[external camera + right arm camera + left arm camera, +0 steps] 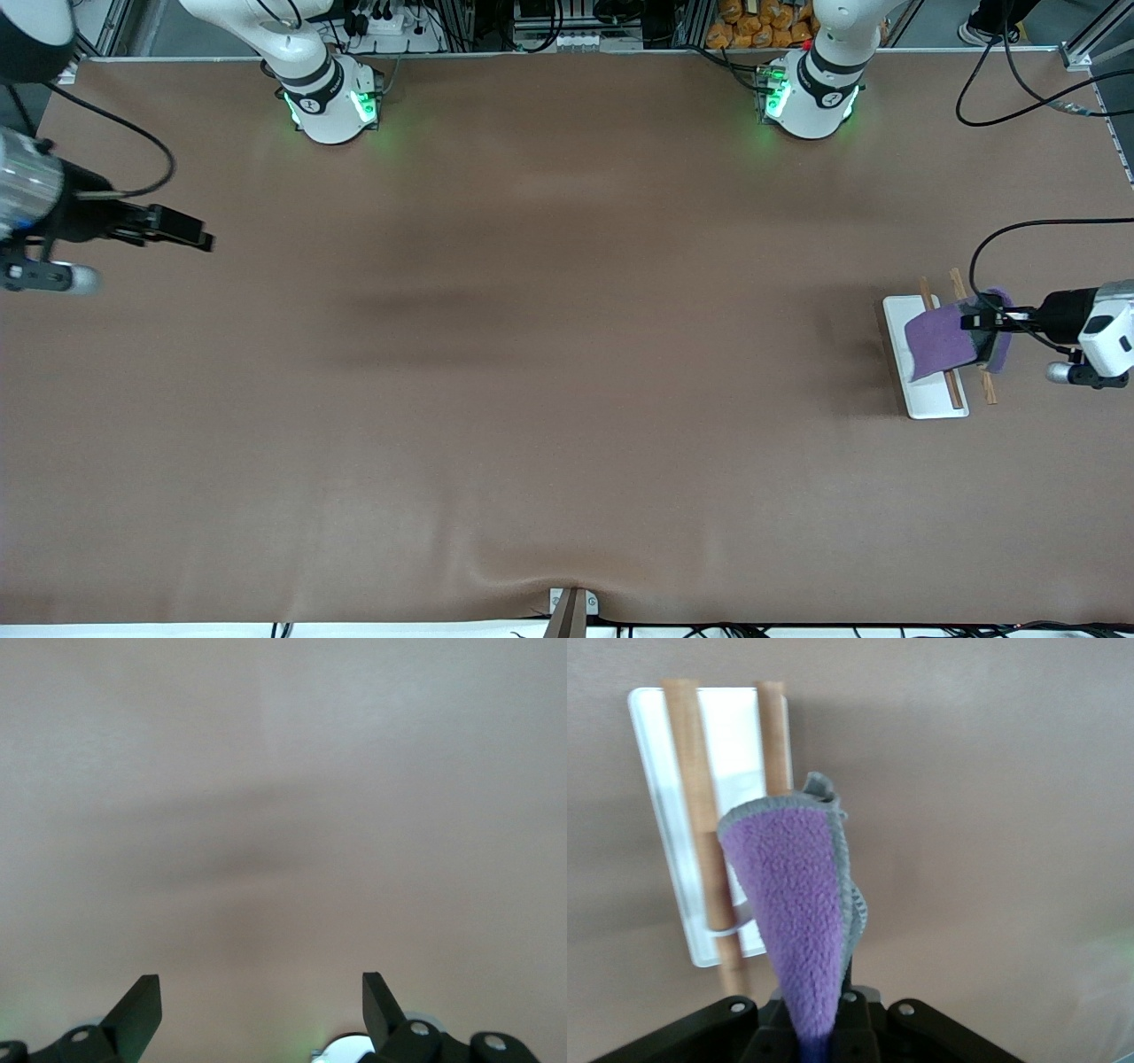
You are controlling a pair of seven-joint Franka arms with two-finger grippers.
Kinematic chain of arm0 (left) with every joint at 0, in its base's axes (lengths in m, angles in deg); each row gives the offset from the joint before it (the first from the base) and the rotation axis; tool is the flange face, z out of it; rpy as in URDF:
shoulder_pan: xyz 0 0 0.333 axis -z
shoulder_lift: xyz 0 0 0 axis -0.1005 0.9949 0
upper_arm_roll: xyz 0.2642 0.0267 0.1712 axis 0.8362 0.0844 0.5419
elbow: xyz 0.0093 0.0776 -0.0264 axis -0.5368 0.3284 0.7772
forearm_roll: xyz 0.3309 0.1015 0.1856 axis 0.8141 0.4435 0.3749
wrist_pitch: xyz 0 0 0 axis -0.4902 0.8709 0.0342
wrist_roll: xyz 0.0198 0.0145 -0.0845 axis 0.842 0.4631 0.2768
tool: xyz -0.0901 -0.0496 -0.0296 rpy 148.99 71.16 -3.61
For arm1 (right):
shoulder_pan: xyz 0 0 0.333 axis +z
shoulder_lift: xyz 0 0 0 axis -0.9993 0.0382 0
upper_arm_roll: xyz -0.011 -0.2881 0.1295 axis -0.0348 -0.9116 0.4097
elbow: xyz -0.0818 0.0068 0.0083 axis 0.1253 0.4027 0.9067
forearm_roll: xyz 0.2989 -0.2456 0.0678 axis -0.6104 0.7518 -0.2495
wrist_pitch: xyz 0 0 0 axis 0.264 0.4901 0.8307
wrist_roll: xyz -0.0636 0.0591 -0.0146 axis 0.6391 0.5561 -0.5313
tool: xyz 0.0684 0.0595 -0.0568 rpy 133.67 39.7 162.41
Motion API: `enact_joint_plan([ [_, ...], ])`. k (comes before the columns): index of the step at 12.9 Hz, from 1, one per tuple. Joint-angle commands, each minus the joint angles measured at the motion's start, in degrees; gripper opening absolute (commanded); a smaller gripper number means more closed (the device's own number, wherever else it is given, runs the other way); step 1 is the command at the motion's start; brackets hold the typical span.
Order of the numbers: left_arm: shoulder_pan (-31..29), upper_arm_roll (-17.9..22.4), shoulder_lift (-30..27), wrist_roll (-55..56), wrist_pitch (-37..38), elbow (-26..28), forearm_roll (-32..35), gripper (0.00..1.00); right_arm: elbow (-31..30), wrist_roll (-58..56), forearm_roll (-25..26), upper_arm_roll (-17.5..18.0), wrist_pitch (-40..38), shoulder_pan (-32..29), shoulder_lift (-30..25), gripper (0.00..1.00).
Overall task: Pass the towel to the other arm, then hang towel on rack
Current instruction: 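Lower the towel over the wooden sticks with the left gripper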
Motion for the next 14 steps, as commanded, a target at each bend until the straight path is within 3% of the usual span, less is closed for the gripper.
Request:
enact_joint_plan([
  [1,-2.7,-0.8,0.3,-4.3,-0.8,0.5,2.1,0.0,-2.2,-0.8,1.8,1.0,0.1,-1.7,-2.0,1.0],
  [4,-5.2,-0.8,0.5,-10.7,-0.8,0.3,2.1,0.0,-9.7,-0.8,1.8,1.1,5.8,-1.9,-6.4,1.0],
  [6,-6.4,-0.8,1.1,-11.5,-0.8,0.3,2.5,0.0,-10.2,-0.8,1.8,1.0,6.1,-2.1,-6.7,1.0],
  [11,-5.6,-1.0,2.6,-10.2,-0.8,-0.2,2.0,0.03,-1.7,-1.9,1.4,1.1,5.5,-2.8,-2.8,1.0],
  [14,-3.7,-1.5,2.0,-5.6,-0.7,-0.2,1.8,0.03,-1.0,-2.8,2.5,1.4,4.0,-2.5,-3.3,1.0],
])
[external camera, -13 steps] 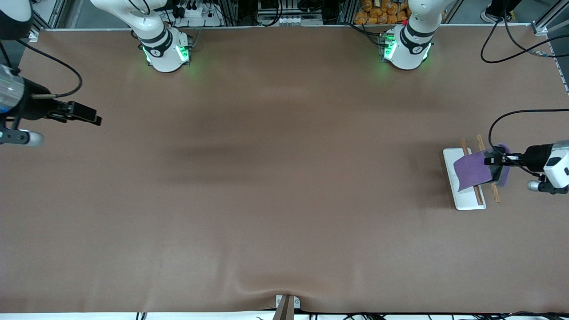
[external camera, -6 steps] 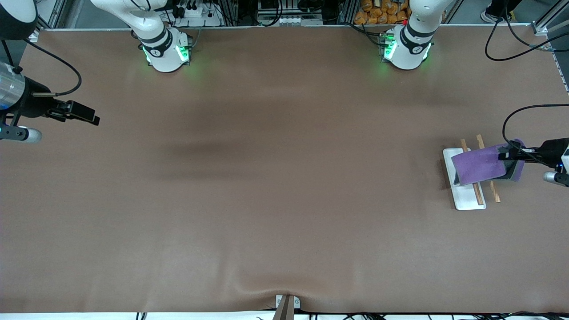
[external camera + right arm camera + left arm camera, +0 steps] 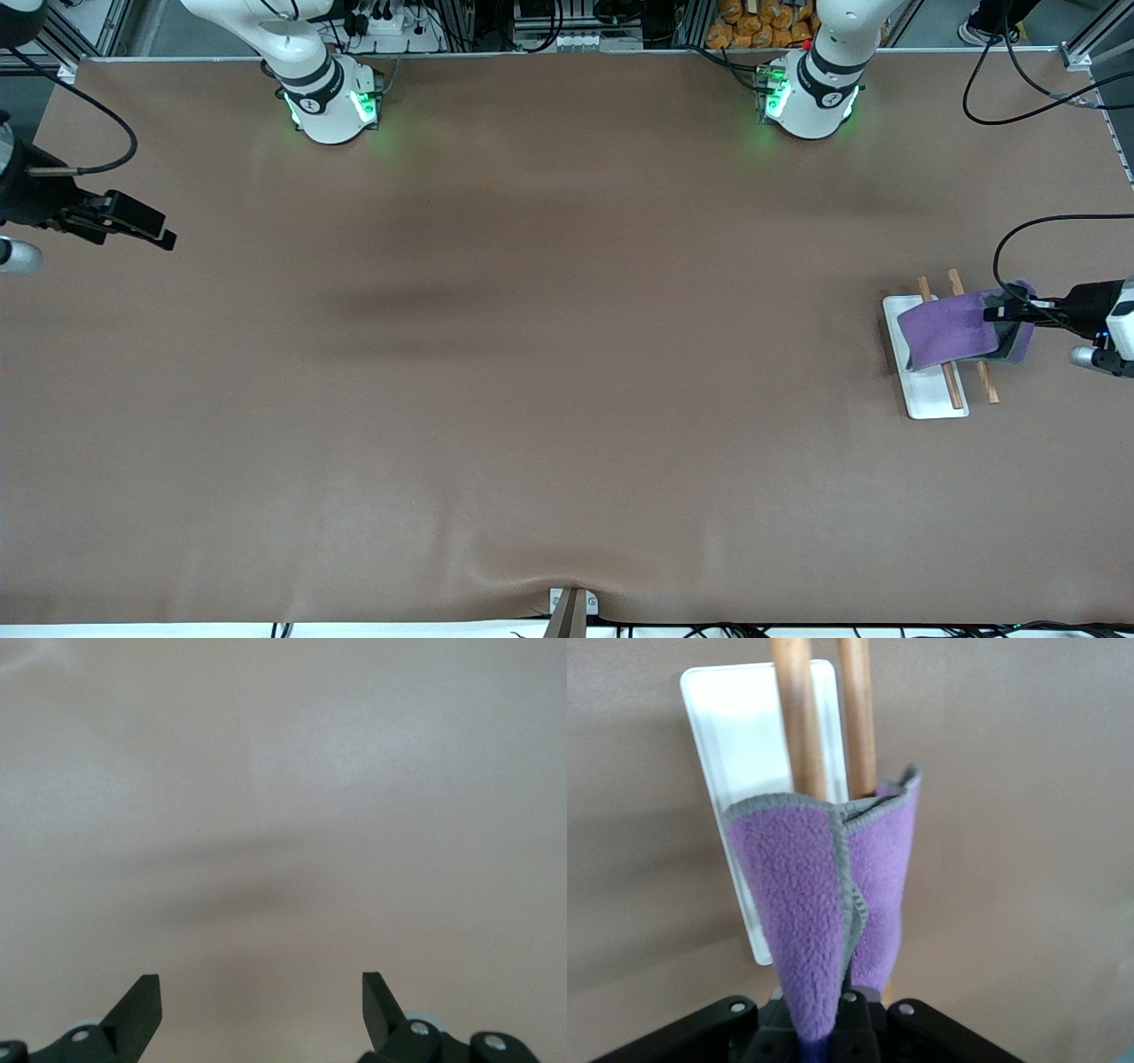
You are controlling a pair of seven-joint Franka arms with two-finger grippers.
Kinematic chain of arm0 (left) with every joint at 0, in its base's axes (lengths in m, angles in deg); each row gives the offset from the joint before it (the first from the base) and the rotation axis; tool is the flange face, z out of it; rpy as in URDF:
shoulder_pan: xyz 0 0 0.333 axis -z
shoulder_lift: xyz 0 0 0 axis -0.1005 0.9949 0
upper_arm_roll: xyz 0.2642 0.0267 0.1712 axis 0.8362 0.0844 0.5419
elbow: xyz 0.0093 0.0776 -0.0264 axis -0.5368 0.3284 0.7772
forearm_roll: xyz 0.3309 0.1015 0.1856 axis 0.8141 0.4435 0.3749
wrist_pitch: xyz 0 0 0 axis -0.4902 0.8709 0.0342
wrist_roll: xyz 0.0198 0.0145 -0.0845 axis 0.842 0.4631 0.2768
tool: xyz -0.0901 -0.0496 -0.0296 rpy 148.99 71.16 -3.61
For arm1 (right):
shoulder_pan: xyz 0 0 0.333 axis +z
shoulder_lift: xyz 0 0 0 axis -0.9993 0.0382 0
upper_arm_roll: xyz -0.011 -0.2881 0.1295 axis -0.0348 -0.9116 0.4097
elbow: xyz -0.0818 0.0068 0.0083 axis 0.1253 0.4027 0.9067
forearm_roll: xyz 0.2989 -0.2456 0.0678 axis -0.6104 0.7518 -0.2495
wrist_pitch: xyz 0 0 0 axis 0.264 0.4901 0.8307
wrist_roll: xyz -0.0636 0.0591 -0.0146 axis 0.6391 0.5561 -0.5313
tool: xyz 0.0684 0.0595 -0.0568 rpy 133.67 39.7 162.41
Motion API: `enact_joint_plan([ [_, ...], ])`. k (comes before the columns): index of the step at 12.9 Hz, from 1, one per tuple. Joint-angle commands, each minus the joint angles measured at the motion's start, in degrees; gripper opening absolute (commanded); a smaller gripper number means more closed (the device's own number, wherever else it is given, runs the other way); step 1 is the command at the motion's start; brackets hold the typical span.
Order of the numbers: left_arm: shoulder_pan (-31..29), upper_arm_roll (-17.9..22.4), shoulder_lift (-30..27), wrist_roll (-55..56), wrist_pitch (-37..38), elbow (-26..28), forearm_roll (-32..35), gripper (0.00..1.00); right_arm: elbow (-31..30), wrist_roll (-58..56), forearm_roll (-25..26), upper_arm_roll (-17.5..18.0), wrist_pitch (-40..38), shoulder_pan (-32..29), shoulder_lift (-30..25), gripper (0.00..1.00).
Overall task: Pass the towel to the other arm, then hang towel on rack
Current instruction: 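Lower the towel over the wooden sticks with the left gripper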
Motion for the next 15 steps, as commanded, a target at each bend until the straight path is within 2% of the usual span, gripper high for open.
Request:
enact_joint_plan([
  [1,1.3,-0.4,-0.4,2.7,-0.2,-0.4,0.7,0.03,3.0,-0.6,1.9,1.0,-3.3,-1.1,0.8,1.0],
  [4,1.0,-0.1,0.1,2.0,-0.4,-0.4,1.4,0.04,3.4,-0.4,1.9,1.0,-5.9,-1.0,0.5,1.0],
  [7,-0.2,0.3,0.1,1.5,-0.3,-0.4,1.4,0.12,3.3,-0.3,2.3,1.2,-5.0,-0.8,0.4,1.0],
  [8,-0.3,0.3,0.7,1.0,-0.3,-0.4,1.4,0.21,3.1,-0.3,3.8,1.3,-3.3,-0.5,0.3,1.0],
  [10,-1.3,0.3,1.6,0.8,-0.4,-0.8,1.4,0.58,2.5,-0.3,5.1,1.4,-2.5,0.5,-0.4,1.0],
  [11,-1.6,0.3,1.9,0.8,-0.3,-1.2,1.4,0.9,2.1,-0.3,6.5,1.4,-2.4,1.1,-0.6,1.0],
  [12,-1.6,0.2,1.8,0.9,-0.3,-1.2,1.3,1.0,1.9,-0.5,9.0,1.4,-2.3,1.5,-0.7,1.0],
  [15,-2.4,0.2,1.5,0.6,0.1,-1.2,1.3,1.0,1.7,-1.1,9.7,1.3,-2.1,1.5,-0.7,1.0],
])
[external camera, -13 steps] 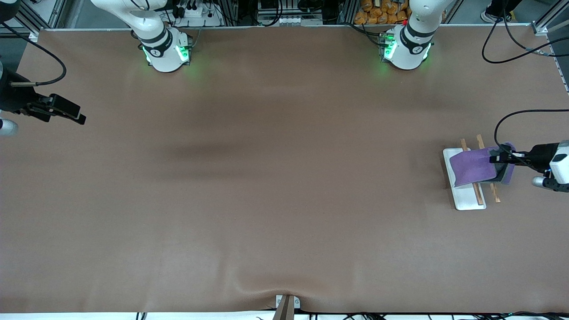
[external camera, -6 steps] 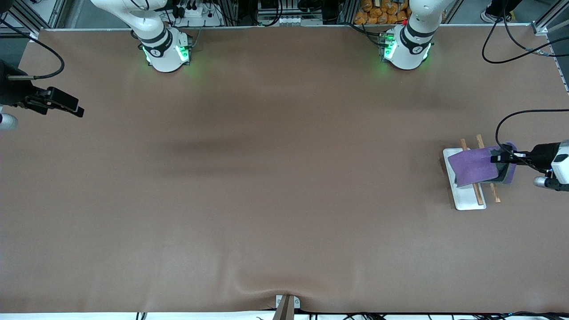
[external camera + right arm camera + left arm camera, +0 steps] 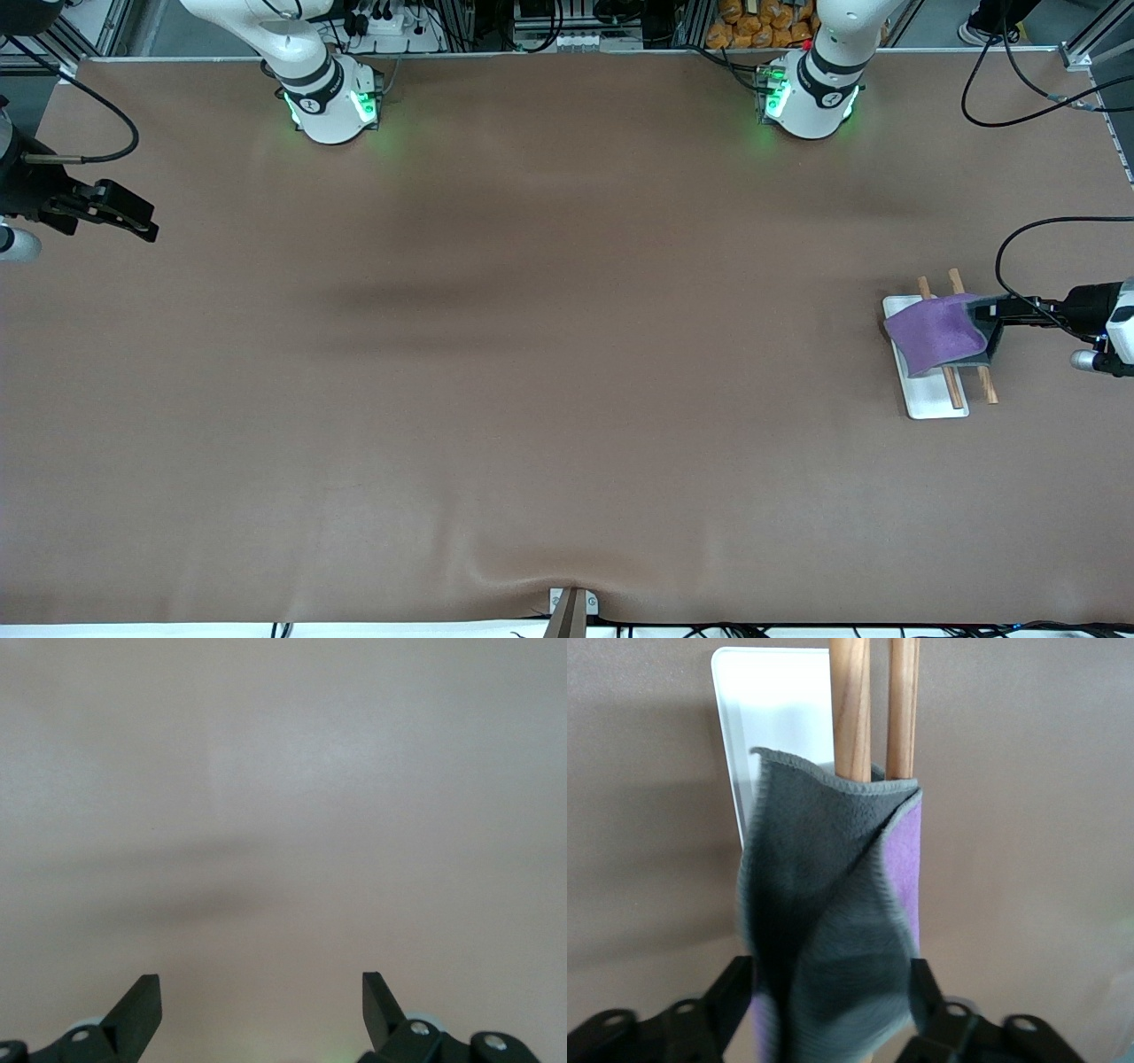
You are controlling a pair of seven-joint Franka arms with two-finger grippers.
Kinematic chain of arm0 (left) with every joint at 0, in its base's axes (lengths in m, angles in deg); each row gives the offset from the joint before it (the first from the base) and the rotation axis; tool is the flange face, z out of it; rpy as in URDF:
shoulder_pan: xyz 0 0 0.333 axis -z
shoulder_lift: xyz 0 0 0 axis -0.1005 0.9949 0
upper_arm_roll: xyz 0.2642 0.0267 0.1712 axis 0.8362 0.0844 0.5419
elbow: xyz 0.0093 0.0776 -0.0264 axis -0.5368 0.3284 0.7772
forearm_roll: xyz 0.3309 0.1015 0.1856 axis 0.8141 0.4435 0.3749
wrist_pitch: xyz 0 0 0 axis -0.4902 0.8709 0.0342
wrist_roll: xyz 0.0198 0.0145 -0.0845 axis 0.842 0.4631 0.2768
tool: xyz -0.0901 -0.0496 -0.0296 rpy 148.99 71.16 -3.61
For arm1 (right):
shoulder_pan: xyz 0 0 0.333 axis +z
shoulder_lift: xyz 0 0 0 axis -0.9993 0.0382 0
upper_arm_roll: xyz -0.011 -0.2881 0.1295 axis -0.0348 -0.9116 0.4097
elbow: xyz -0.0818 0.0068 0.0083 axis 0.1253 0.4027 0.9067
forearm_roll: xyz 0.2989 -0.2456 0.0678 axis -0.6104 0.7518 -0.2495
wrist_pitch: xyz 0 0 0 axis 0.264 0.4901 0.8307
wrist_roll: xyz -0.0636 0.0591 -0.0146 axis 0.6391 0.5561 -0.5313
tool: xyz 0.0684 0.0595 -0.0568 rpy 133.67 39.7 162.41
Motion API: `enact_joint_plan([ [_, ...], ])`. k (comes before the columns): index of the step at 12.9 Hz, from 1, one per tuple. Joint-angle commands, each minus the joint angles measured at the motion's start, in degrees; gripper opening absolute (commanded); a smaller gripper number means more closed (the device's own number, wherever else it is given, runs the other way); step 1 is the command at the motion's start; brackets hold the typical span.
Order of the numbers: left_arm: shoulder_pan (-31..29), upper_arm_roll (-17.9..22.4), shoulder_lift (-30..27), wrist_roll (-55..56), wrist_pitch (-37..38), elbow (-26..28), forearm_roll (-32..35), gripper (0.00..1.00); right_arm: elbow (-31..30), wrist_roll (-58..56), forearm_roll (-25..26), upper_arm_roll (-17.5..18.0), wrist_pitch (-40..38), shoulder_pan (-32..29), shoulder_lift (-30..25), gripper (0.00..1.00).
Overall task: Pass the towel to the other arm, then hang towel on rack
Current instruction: 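Open the left gripper to release the towel on the sticks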
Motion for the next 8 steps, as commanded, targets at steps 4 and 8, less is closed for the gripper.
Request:
enact_joint_plan([
  [4,-2.6,-1.1,-1.5,-5.2,8.1,-5.3,0.5,1.0,-0.7,-0.8,1.8,0.0,0.2,0.4,-1.0,1.0],
  [8,-2.0,-5.3,-8.0,-3.1,14.6,-11.1,1.1,1.0,-1.0,-0.8,1.7,-0.1,0.5,0.2,-1.0,1.0],
])
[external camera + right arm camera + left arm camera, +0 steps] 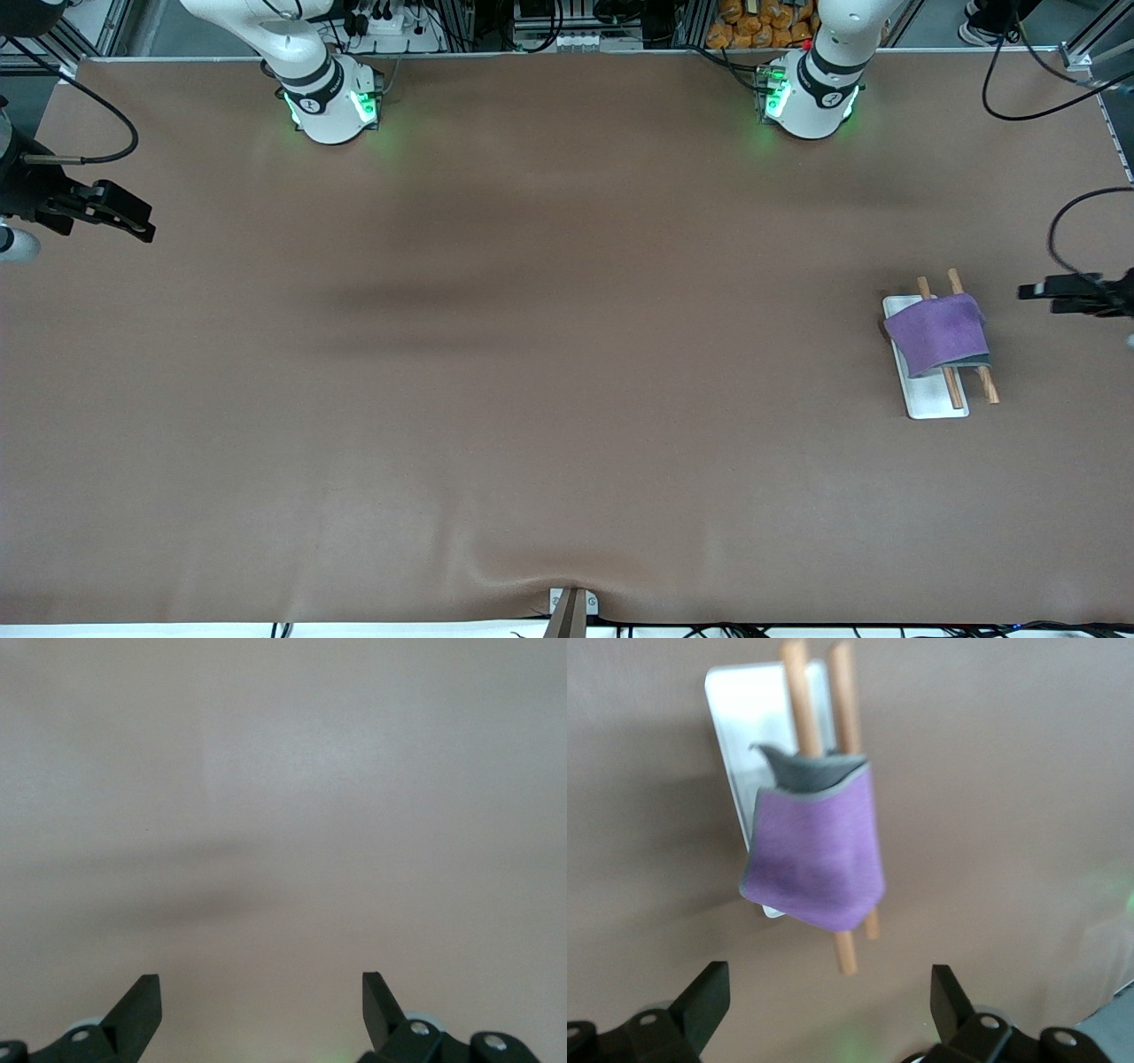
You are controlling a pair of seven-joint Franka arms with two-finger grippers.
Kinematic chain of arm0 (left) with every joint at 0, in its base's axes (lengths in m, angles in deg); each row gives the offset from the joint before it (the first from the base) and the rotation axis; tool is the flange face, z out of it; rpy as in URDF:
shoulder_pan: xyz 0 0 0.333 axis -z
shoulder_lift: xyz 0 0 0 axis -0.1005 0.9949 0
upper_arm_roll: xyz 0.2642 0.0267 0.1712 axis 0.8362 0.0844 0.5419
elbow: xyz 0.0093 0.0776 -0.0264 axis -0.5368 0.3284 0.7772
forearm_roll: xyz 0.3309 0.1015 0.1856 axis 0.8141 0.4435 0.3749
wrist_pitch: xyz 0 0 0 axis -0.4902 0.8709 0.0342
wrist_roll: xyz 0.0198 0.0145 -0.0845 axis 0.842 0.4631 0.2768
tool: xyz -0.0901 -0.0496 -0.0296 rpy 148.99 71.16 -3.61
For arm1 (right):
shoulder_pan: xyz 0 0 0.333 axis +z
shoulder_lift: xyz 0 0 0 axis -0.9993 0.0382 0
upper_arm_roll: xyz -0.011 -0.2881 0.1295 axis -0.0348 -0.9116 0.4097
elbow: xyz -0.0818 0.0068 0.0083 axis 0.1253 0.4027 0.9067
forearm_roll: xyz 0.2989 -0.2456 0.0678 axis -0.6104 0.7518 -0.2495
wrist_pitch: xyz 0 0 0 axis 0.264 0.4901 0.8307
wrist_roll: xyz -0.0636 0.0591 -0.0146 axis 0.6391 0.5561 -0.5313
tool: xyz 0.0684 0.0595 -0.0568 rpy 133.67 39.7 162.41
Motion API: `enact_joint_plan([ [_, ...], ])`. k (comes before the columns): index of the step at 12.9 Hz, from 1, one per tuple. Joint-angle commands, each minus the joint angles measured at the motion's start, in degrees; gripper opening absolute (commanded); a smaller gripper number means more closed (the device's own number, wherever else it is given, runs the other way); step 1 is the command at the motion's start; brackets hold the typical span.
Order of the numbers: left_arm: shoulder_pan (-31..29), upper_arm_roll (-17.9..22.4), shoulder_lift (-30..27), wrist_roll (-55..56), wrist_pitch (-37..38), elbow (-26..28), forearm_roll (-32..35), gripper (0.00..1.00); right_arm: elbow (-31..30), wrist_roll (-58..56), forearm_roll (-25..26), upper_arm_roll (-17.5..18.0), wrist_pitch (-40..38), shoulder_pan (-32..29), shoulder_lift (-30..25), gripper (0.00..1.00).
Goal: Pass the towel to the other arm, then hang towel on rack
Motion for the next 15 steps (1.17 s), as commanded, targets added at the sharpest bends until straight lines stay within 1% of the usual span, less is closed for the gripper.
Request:
enact_joint_plan([
  [1,0.2,-4.5,-6.8,4.2,1.7,-0.4,1.2,1.0,-1.0,-0.6,1.2,-0.1,0.4,0.2,-1.1,1.0],
  [3,0.3,-9.1,-11.2,12.1,1.7,-0.4,2.0,1.0,-1.1,-0.6,1.0,-0.1,0.5,0.0,-1.1,1.0],
  [5,0.3,-14.9,-14.6,24.9,1.7,-0.4,2.5,1.0,-1.2,-0.6,0.9,-0.2,0.5,-0.1,-1.1,1.0],
  [7,0.2,-20.4,-15.2,37.2,1.7,-0.5,2.5,1.0,-1.2,-0.6,0.7,-0.2,0.6,-0.1,-1.1,1.0],
  [9,0.2,-24.0,-16.9,43.5,1.4,-0.5,2.5,1.0,-1.2,-0.6,0.6,-0.2,0.9,-0.2,-1.1,1.0],
  [11,0.2,-26.3,-19.1,45.4,0.3,-0.4,2.6,1.0,-1.6,-0.6,0.4,-0.3,1.3,-0.3,-1.1,1.0],
  [12,0.3,-27.2,-19.3,45.4,-0.1,-0.4,3.5,1.0,-2.0,-0.6,0.4,-0.3,2.3,-0.3,-1.6,1.0],
  [13,0.3,-28.6,-19.2,44.5,-0.3,-0.4,6.3,1.0,-3.1,-0.6,0.4,-0.3,2.7,-0.3,-2.0,1.0],
  [14,1.8,-28.6,-19.1,44.1,-0.3,-0.4,9.1,1.0,-3.6,-0.6,0.3,-0.4,3.0,-0.3,-2.6,1.0],
  [15,7.4,-26.7,-18.8,43.3,-0.3,-0.6,11.7,1.0,-3.9,-0.6,0.3,-0.4,3.3,-0.3,-2.7,1.0],
])
